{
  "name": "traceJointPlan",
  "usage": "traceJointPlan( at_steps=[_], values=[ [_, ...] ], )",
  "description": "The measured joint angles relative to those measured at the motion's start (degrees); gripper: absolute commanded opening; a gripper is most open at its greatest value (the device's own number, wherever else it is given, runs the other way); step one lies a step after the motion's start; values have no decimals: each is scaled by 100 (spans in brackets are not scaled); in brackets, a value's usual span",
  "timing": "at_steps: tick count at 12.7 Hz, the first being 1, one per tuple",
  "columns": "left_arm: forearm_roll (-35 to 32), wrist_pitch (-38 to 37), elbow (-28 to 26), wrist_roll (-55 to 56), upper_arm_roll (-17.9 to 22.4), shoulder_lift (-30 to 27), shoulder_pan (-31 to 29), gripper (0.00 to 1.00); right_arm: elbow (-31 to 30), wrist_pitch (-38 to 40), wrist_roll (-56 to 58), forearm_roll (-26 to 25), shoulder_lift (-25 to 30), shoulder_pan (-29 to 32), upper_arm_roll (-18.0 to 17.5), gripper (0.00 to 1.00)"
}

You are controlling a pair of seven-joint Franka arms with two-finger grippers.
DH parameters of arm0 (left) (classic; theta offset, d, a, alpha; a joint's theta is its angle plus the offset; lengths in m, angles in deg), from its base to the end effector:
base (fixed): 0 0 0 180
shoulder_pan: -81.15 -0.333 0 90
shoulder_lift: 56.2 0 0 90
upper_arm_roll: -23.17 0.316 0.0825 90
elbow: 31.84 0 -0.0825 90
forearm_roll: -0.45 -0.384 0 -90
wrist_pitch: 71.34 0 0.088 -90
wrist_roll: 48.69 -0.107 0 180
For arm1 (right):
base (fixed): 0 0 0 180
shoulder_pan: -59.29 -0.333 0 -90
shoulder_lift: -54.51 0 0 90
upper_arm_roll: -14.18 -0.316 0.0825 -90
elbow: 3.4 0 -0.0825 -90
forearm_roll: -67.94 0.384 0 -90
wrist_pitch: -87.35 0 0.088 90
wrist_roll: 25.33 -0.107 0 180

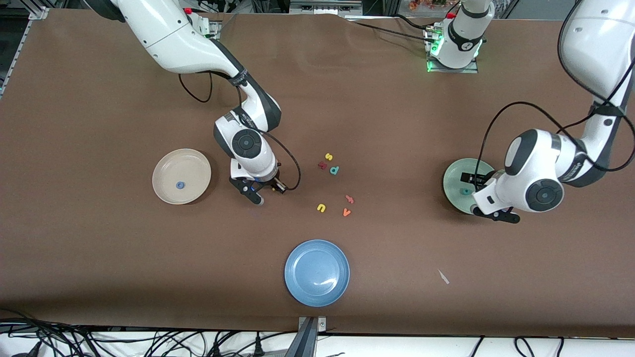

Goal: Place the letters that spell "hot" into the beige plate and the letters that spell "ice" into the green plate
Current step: 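Grasp the yellow letter h and place it on the beige plate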

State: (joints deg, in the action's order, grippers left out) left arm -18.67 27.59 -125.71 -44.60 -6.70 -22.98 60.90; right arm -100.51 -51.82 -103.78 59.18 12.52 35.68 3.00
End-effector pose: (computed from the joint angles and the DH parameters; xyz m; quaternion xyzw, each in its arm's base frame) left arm 0.6310 -0.0412 0.2877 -0.9747 0.0996 0.1968 0.0371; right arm 0.5631 0.3748 0.1773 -0.9397 0.3415 0.0069 0.0158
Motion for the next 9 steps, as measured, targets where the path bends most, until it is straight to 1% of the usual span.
traceJointPlan(
  at_steps=[3, 5, 7, 9],
  values=[
    [3, -939, 864, 0, -328, -238, 32, 100, -18, -10, 321, -3, 33, 29, 22, 10],
    [110, -1280, 1379, 0, -364, -265, 69, 100, -119, 86, 1047, -2, 252, 239, 82, 10],
    [205, -1517, 1722, 0, -364, -263, 81, 100, -284, 618, 2122, 22, 732, 614, 137, 10],
    [220, -1578, 1964, 0, -391, -260, 109, 100, -594, 1007, 3267, 49, 1336, 1117, 177, 11]
  ],
)
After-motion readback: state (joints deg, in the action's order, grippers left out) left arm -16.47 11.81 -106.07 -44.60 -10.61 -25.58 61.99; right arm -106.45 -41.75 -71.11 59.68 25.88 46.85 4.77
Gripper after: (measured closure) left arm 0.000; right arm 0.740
